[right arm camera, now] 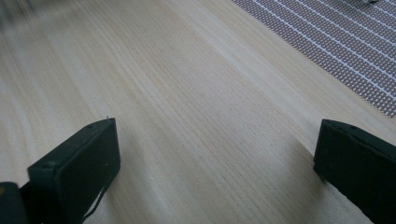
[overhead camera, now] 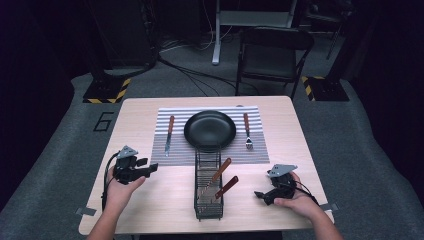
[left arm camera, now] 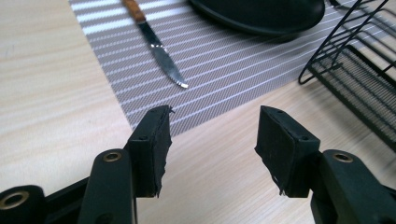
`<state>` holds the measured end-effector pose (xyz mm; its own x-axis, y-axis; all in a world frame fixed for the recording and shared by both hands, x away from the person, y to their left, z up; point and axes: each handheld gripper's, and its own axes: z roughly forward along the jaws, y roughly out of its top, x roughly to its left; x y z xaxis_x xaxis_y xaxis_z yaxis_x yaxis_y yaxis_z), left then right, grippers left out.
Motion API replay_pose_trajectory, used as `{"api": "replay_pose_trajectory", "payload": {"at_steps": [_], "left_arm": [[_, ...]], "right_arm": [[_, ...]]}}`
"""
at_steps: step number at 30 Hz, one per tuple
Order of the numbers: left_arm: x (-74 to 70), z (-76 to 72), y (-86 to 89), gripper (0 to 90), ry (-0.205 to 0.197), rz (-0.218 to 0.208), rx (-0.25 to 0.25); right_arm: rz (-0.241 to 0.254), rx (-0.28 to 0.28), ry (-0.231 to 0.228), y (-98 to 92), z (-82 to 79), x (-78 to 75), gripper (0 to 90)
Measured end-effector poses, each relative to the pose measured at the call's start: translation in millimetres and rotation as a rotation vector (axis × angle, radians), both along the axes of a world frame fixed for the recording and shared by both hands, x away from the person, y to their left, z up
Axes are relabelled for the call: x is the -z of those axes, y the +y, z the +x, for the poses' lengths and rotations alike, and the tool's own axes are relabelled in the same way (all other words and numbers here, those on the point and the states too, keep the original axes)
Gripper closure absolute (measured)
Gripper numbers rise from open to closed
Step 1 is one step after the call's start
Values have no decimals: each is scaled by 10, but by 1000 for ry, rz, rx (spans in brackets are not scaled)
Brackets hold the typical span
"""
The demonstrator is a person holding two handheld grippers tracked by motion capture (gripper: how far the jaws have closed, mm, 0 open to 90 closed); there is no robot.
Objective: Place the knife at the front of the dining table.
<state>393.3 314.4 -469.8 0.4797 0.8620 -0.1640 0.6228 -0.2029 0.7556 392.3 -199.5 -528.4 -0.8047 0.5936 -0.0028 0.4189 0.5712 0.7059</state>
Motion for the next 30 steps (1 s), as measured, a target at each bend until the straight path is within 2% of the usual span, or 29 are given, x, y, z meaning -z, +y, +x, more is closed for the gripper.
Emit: {"api": "replay_pose_trajectory", "payload": {"at_steps": [3,7,19,23,24,27,30], "left_arm": [[104,-20,30,429,8,-25,-25],[222,-14,79,401,16,-29,-41],[387,-12,200,397,32,5,-90],[436,-6,216,398,17,33,-97],[459,2,228,398,1,35,-104],[457,4,249,397,8,21,-106],[472,7,260,390,-2,39,-112]], "right_arm": [[0,0,0,0,0,0,0],[0,0,0,0,0,0,0],[0,0,0,0,0,0,0],[6,10,3,8,-4,0,0],[6,10,3,7,-4,0,0],[6,9,3,7,-3,1,0],[4,6,2,5,-2,0,0]]}}
